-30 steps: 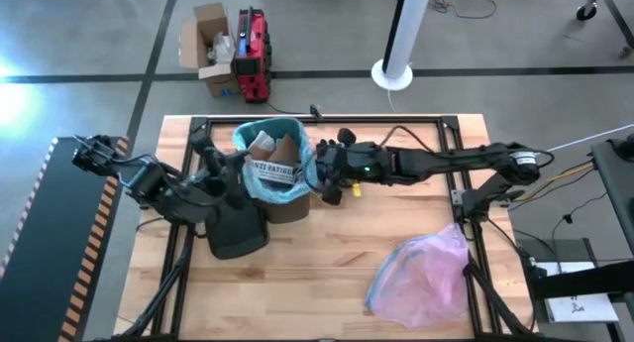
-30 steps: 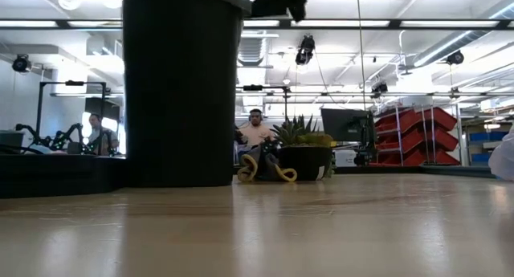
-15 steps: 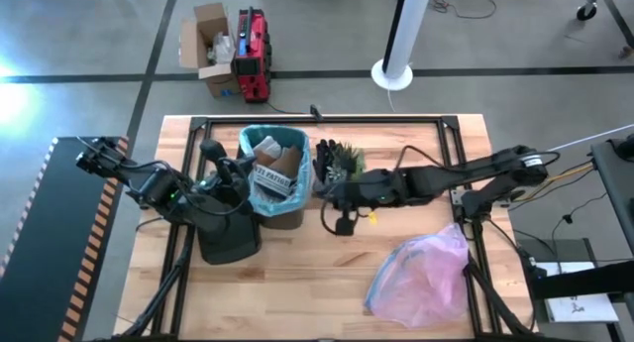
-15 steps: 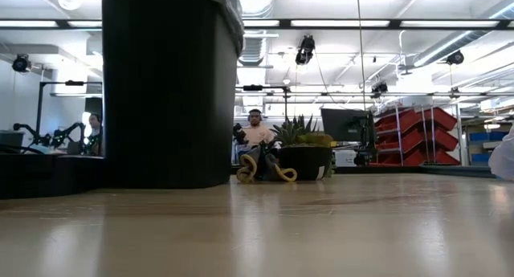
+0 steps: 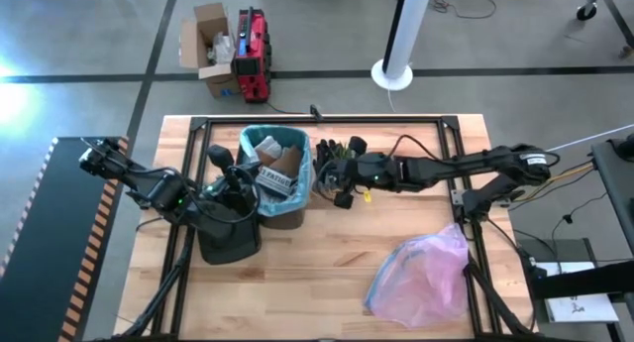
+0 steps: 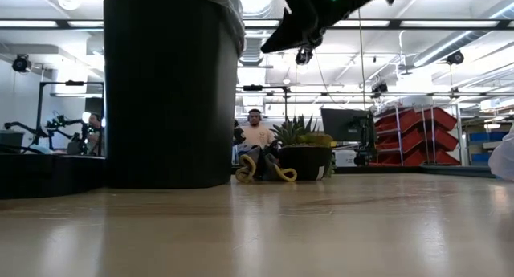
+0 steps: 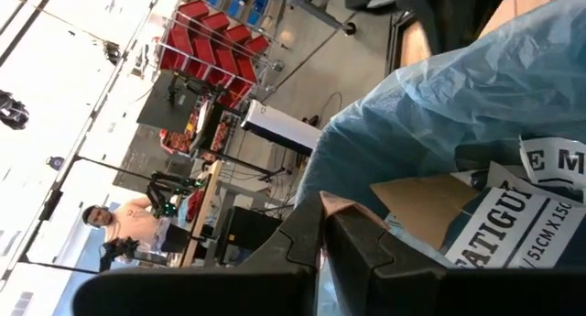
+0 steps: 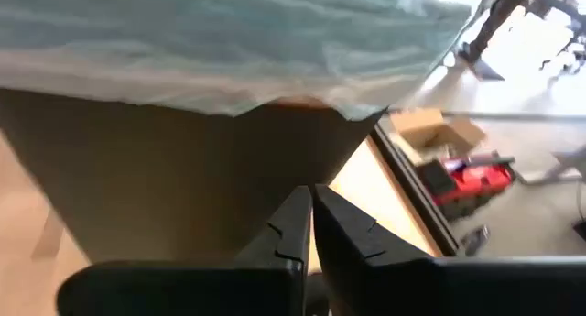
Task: Place trash/remove bag and relplace
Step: Remove the blue trash bag from the trash bin
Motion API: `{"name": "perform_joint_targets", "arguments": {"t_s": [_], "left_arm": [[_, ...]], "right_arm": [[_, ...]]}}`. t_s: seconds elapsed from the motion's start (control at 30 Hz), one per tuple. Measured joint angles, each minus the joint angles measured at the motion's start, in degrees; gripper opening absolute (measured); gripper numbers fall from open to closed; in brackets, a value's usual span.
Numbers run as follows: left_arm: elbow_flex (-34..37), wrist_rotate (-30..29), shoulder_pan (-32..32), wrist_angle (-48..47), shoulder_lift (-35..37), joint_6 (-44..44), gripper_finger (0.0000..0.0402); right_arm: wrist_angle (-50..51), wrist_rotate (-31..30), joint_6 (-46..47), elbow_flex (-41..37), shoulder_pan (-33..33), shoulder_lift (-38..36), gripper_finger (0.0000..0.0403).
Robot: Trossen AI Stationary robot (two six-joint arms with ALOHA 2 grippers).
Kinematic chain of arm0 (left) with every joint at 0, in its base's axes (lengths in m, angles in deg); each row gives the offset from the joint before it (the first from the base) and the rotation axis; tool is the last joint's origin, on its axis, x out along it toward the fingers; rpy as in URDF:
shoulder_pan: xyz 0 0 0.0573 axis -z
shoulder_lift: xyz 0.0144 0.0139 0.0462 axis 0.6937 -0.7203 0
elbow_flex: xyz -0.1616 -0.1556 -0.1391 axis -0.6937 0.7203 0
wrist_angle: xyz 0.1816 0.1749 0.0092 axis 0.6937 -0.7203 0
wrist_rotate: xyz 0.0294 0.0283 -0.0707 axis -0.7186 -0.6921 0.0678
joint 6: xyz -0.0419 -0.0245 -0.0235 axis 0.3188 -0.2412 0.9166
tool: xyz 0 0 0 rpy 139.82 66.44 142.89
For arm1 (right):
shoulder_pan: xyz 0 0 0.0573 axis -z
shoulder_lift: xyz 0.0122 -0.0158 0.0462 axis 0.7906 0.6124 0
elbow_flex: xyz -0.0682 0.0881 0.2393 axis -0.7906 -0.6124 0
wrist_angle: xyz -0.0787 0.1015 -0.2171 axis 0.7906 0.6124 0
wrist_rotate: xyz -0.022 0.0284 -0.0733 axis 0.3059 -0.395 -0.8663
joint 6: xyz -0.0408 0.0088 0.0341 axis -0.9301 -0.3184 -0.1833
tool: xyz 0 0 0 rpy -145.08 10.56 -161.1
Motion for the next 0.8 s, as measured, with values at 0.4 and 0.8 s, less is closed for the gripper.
{"name": "perform_joint_targets", "arguments": {"t_s": [0.4, 0.8], "left_arm": [[-0.02, 4.32, -1.00, -1.64, -0.51, -0.10, 0.0002], [-0.02, 5.64, -1.20, -4.19, -0.39, -0.15, 0.0001]], "right_arm": [[-19.79, 3.66, -4.14, -2.67, 4.09, 6.86, 0.0137], [-24.05, -1.99, -11.07, -1.27, 0.49, 3.93, 0.0179]]}}
